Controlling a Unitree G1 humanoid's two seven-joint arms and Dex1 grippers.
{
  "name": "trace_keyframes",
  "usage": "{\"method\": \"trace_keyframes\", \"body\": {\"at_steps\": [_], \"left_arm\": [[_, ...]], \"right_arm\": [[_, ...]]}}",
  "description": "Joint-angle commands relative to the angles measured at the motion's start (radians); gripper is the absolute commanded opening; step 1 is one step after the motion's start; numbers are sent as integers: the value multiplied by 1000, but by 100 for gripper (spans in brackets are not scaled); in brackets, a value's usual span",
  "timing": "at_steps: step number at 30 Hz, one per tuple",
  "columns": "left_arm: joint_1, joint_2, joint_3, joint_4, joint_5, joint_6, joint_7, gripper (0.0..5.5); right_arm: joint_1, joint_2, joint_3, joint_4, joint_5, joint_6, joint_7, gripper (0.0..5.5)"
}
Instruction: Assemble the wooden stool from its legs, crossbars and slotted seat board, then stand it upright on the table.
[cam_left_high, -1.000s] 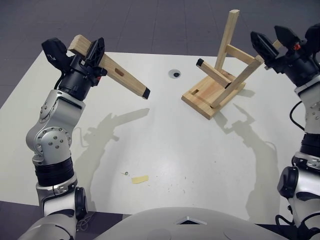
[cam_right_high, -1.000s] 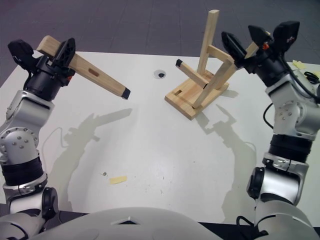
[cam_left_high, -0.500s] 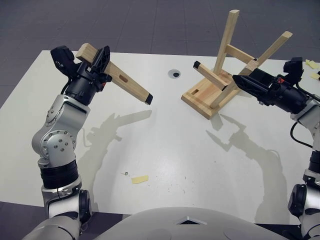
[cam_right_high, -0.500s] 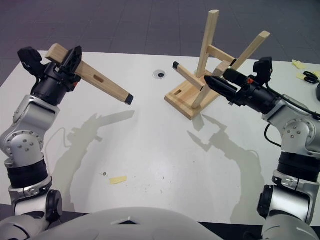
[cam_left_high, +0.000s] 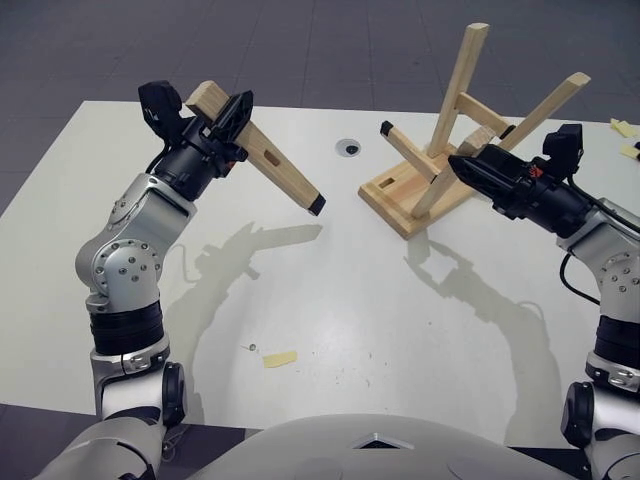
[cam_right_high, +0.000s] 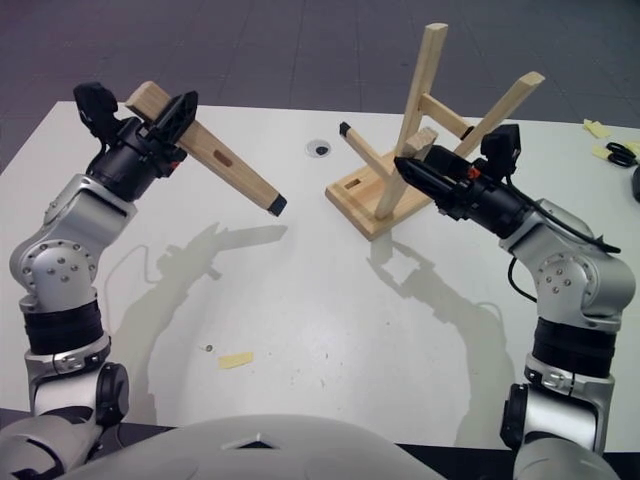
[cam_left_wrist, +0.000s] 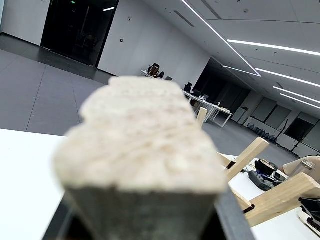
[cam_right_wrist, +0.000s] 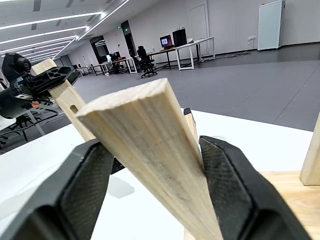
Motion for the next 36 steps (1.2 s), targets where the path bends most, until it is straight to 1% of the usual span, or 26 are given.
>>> {"method": "trace_keyframes", "body": {"at_steps": [1,6,10,13,15,18,23,32,36], "left_arm": [[15,-11,-3,-30,13,18,-5,102],[-43,32,13,47,53,7,-53,102],[-84,78,21,94,80,5,-137,102],[-131,89,8,148,107,8,-177,102],[-174,87,-21,211,144,-1,-214,102],[-237,70,-56,321,204,-26,-266,102],[-323,6,-72,469,261,-72,-322,102],[-386,-76,-45,547,278,-79,-337,102],[-382,-100,-75,585,315,-64,-347,102]], "right_arm": [[37,0,33,-51,-3,3,13,265],[43,-24,63,-74,1,1,53,253],[44,-45,78,-74,15,16,91,251],[49,-56,80,-74,23,24,105,251],[51,-57,88,-79,30,30,113,251],[48,-53,102,-80,34,33,119,251],[50,-48,127,-86,43,42,129,251],[74,-35,149,-119,67,50,120,251],[73,-33,154,-119,62,43,113,251]]}}
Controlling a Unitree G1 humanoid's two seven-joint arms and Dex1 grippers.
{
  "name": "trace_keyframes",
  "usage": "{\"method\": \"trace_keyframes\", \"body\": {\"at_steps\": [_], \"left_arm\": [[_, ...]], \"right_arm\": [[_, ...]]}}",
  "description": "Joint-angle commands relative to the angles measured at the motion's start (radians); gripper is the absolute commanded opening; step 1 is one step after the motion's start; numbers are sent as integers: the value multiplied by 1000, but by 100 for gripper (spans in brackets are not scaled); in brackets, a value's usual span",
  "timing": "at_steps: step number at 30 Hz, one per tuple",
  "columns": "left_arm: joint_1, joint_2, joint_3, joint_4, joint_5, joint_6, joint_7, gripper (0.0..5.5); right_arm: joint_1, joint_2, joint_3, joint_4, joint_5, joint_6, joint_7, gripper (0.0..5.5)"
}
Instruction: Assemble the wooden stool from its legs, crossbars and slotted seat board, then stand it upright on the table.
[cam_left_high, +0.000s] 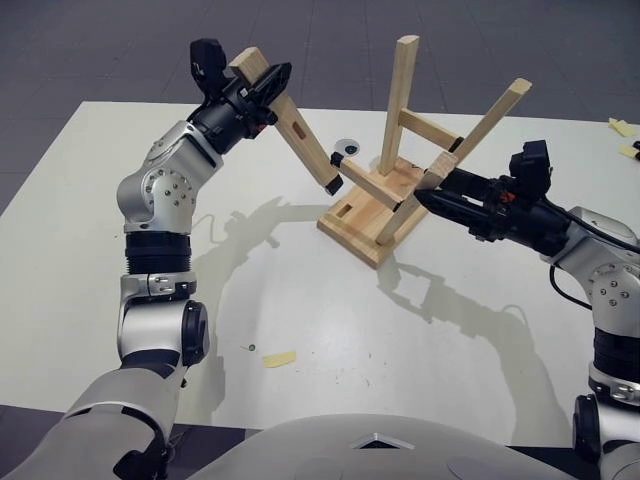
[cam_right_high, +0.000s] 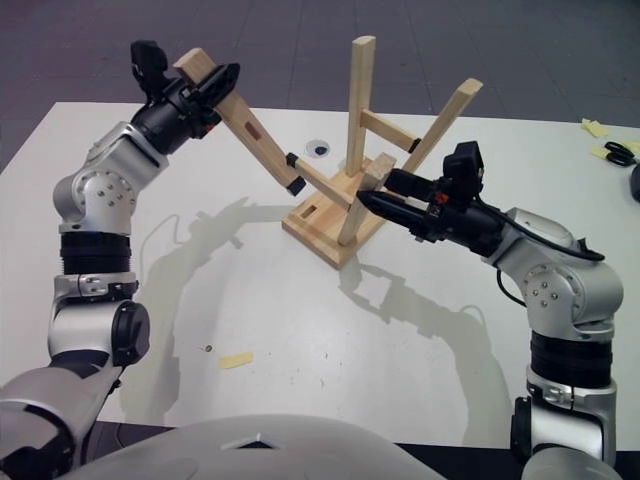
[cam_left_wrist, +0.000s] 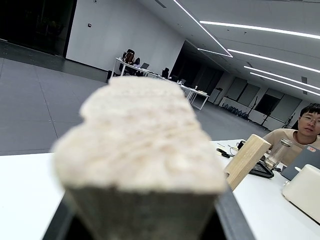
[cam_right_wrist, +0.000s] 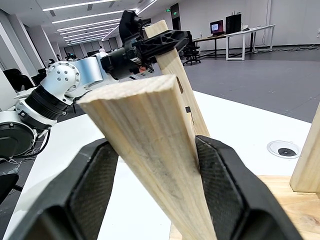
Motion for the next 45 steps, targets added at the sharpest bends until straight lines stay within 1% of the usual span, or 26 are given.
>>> {"method": "trace_keyframes", "body": {"at_steps": [1,6,12,19,26,33,39,45], "left_arm": [[-20,-22,-30,41,46,15,-11,102],[-1,-37,-61,45,91,20,-35,102],[4,-42,-66,37,106,38,-45,102],[50,-45,-120,-64,109,113,-73,102],[61,-58,-145,-66,154,95,-63,102],[59,-68,-155,-62,171,82,-63,102],[67,-60,-176,-83,183,87,-86,102],[76,-58,-201,-103,206,89,-101,102]], "right_arm": [[30,8,34,7,-2,36,-5,251],[30,14,39,3,0,34,-13,251],[43,21,44,0,-13,20,-24,251],[64,26,45,-13,-17,3,-39,249],[67,20,49,-27,-11,6,-44,249],[48,8,115,-62,-62,-28,-13,249],[32,1,205,-67,-219,-102,-67,233],[33,-5,233,-67,-258,-117,-87,222]]}}
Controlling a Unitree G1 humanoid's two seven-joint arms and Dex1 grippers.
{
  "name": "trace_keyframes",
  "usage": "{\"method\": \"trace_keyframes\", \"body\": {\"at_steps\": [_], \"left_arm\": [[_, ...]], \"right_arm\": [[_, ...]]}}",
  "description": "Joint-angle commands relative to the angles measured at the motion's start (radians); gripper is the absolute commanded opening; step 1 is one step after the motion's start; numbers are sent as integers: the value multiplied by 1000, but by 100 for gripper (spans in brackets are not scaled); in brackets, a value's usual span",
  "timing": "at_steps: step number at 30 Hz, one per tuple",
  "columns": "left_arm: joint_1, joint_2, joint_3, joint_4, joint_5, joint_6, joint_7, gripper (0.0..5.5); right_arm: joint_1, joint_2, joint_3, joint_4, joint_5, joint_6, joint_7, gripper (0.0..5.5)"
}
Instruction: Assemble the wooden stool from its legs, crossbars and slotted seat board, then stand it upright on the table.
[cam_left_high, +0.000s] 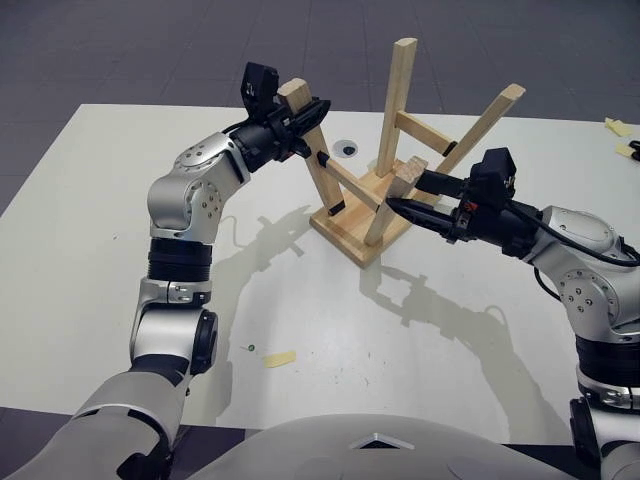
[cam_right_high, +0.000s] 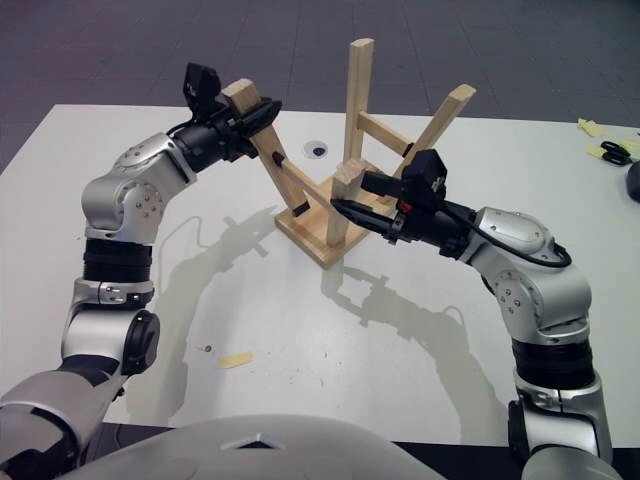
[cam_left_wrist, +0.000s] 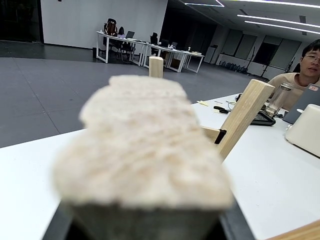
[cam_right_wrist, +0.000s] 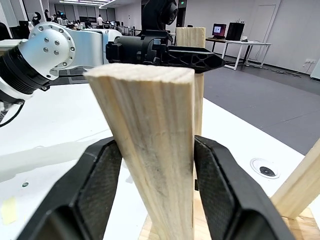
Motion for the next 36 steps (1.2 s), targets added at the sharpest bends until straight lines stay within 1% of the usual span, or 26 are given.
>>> {"method": "trace_keyframes", "body": {"at_steps": [1,7,11,13,17,19,23,24,26,31,36], "left_arm": [[46,-22,-67,2,19,50,-36,102],[79,9,-166,-49,77,35,-88,102],[140,12,-254,-96,115,12,-96,102],[189,2,-276,-137,118,8,-77,103],[320,-6,-302,-251,106,11,-16,104],[390,-18,-308,-302,98,12,32,104],[460,-27,-328,-362,112,0,104,104],[466,-31,-325,-372,107,2,117,104],[473,-33,-324,-387,100,6,133,104],[464,-18,-310,-396,98,15,148,104],[444,-2,-285,-383,97,10,153,104]], "right_arm": [[35,-5,81,25,-61,54,-16,222],[-39,41,85,10,-58,79,-89,220],[-51,85,76,7,-4,187,-153,220],[-13,77,97,18,-35,190,-152,220],[18,84,70,-6,-3,244,-189,219],[45,73,74,-24,-11,245,-192,219],[64,80,61,-38,-10,252,-219,219],[56,85,57,-35,-6,258,-227,255],[31,93,43,-23,5,269,-241,284],[-51,125,-45,24,86,315,-257,363],[-74,129,-78,41,119,331,-253,446]]}}
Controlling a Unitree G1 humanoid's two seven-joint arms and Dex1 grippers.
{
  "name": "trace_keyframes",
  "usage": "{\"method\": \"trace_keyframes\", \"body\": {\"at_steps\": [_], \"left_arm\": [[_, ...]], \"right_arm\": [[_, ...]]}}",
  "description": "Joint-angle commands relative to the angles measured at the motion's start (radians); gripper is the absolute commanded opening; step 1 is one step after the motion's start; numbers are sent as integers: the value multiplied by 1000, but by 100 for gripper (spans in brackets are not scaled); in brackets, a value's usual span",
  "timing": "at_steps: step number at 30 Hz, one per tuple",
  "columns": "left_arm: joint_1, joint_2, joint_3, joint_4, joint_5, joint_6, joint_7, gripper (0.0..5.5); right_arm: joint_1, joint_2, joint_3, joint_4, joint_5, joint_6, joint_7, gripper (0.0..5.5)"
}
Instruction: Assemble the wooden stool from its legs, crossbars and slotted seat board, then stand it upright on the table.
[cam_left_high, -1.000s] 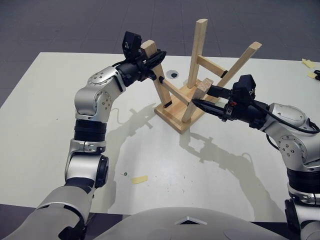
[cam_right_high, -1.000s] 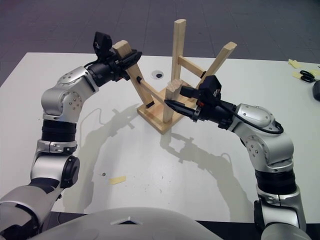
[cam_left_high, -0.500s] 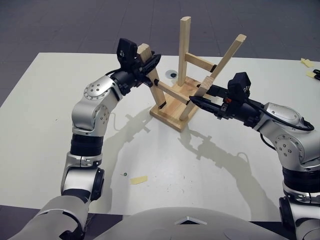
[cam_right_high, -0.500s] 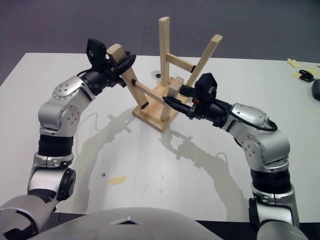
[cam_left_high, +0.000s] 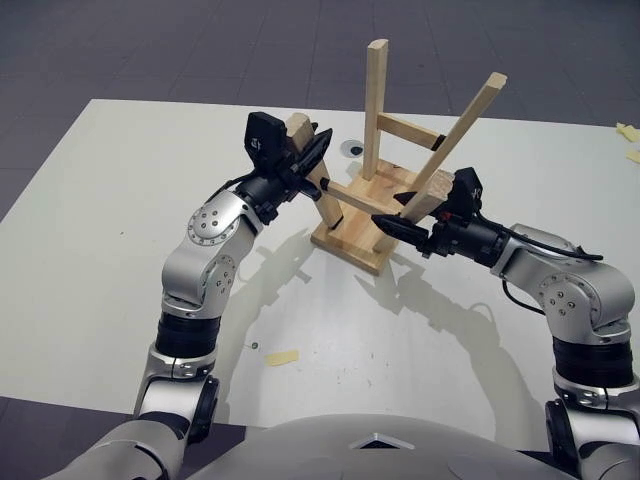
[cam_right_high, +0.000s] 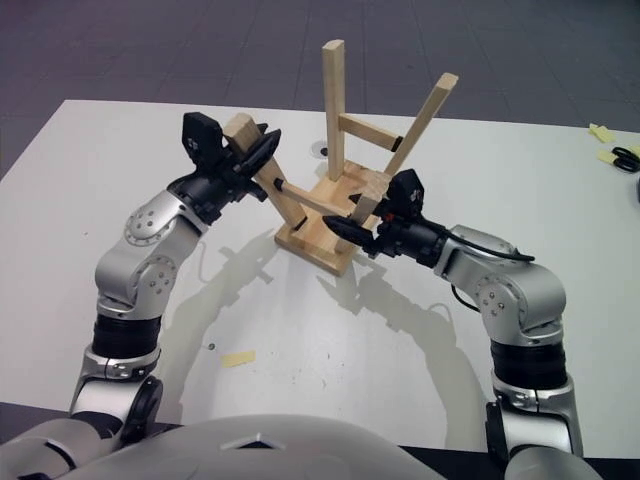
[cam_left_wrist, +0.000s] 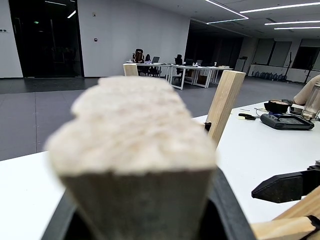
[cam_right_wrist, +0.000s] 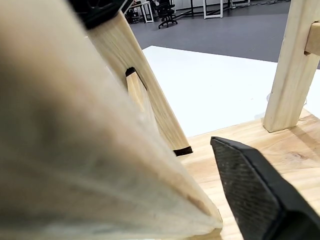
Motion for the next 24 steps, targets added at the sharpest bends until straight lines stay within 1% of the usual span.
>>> {"method": "trace_keyframes", "body": {"at_steps": [1,2,3,4,6,8,10,16,17,20,23,24], "left_arm": [[88,32,-160,65,42,135,-78,104],[92,33,-169,70,50,129,-77,104],[102,33,-182,77,63,120,-72,105],[118,31,-198,86,77,105,-65,105],[153,19,-212,107,98,76,-42,106],[172,5,-196,111,111,35,-8,106],[172,-11,-169,88,94,10,13,106],[112,-19,-115,51,90,-6,62,107],[101,-18,-104,38,84,-1,66,145],[65,-19,-65,-11,72,24,79,184],[15,-1,-48,-71,86,64,77,241],[-8,7,-36,-100,81,82,74,252]], "right_arm": [[-79,18,-55,14,35,21,-36,465],[-83,24,-65,12,52,28,-38,472],[-89,33,-79,12,79,37,-38,498],[-105,50,-109,13,138,60,-47,504],[-139,82,-180,23,281,103,-69,540],[-173,94,-235,41,407,134,-99,540],[-204,97,-265,62,487,149,-141,540],[-262,93,-301,98,610,153,-240,540],[-265,90,-299,101,616,152,-246,540],[-265,81,-286,102,621,144,-257,540],[-251,79,-276,95,610,130,-263,540],[-246,78,-274,91,609,128,-263,540]]}}
